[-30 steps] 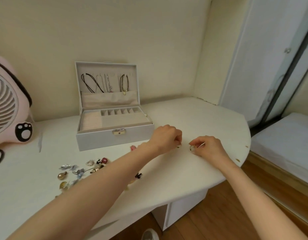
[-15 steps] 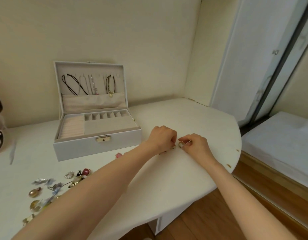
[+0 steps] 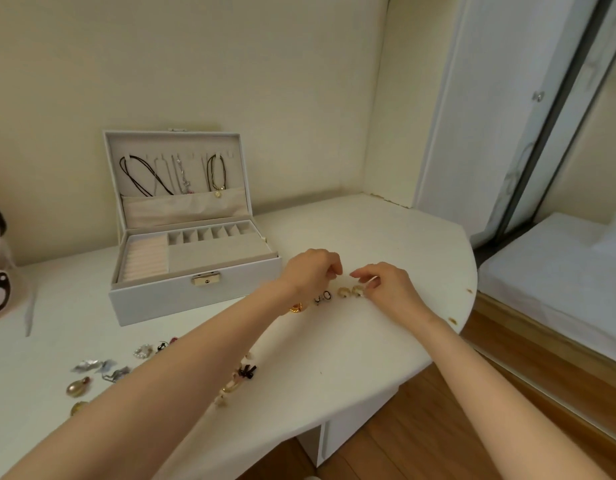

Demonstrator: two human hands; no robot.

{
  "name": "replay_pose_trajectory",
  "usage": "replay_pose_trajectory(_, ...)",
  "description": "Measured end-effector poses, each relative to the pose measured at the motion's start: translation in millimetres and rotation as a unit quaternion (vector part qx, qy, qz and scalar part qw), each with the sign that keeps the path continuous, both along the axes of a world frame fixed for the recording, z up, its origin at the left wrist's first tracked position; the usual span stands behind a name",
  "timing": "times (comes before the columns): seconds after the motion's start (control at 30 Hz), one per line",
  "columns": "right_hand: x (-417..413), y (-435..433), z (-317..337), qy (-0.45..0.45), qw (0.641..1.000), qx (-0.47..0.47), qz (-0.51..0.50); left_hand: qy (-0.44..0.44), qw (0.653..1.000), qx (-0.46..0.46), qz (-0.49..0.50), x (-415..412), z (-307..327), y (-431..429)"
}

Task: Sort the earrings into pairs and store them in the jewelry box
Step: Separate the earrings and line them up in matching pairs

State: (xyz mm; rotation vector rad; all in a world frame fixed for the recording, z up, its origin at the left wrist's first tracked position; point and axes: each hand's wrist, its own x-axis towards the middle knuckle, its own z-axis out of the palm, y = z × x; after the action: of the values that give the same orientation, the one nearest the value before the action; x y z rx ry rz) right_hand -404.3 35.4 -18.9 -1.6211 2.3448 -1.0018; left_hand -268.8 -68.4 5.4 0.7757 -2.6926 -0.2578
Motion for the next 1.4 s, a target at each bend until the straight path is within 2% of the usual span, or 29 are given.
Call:
replay_pose_trajectory(0.2,14,7,5,0.009,0.999,-0.040,-0.011,0.027,0.999,0.003,-0.037,42,9,1)
replay_pose_trajectory(0.5,76,41,18,-0.041,0.987,-0.116,0.098,0.063,0.997,0.022,-0.044,121,19,32)
replay_pose_trajectory(0.67,117,60,8,-0.068,0.980,-0.088,0.166,0.072,0.993,0.083,-0.050,166,18,42)
replay_pose_trajectory(0.8,142,63,0,-0.077,0.974,-0.062,0.205,0.080,0.990,0.118,-0.017,194,17,44)
replay_pose_trajectory(1.0,166,57,-7,-0.069,0.971,-0.032,0.225,0.001,0.990,0.135,-0.042,222,11,39)
replay_pose_trajectory(1.17,176,46,-5,-0.055,0.970,-0.020,0.238,-0.077,0.994,0.054,-0.054,225,4,41)
replay_pose_trajectory(1.4,194,34,1,-0.025,0.962,-0.008,0.273,-0.126,0.989,0.052,-0.051,233,9,43)
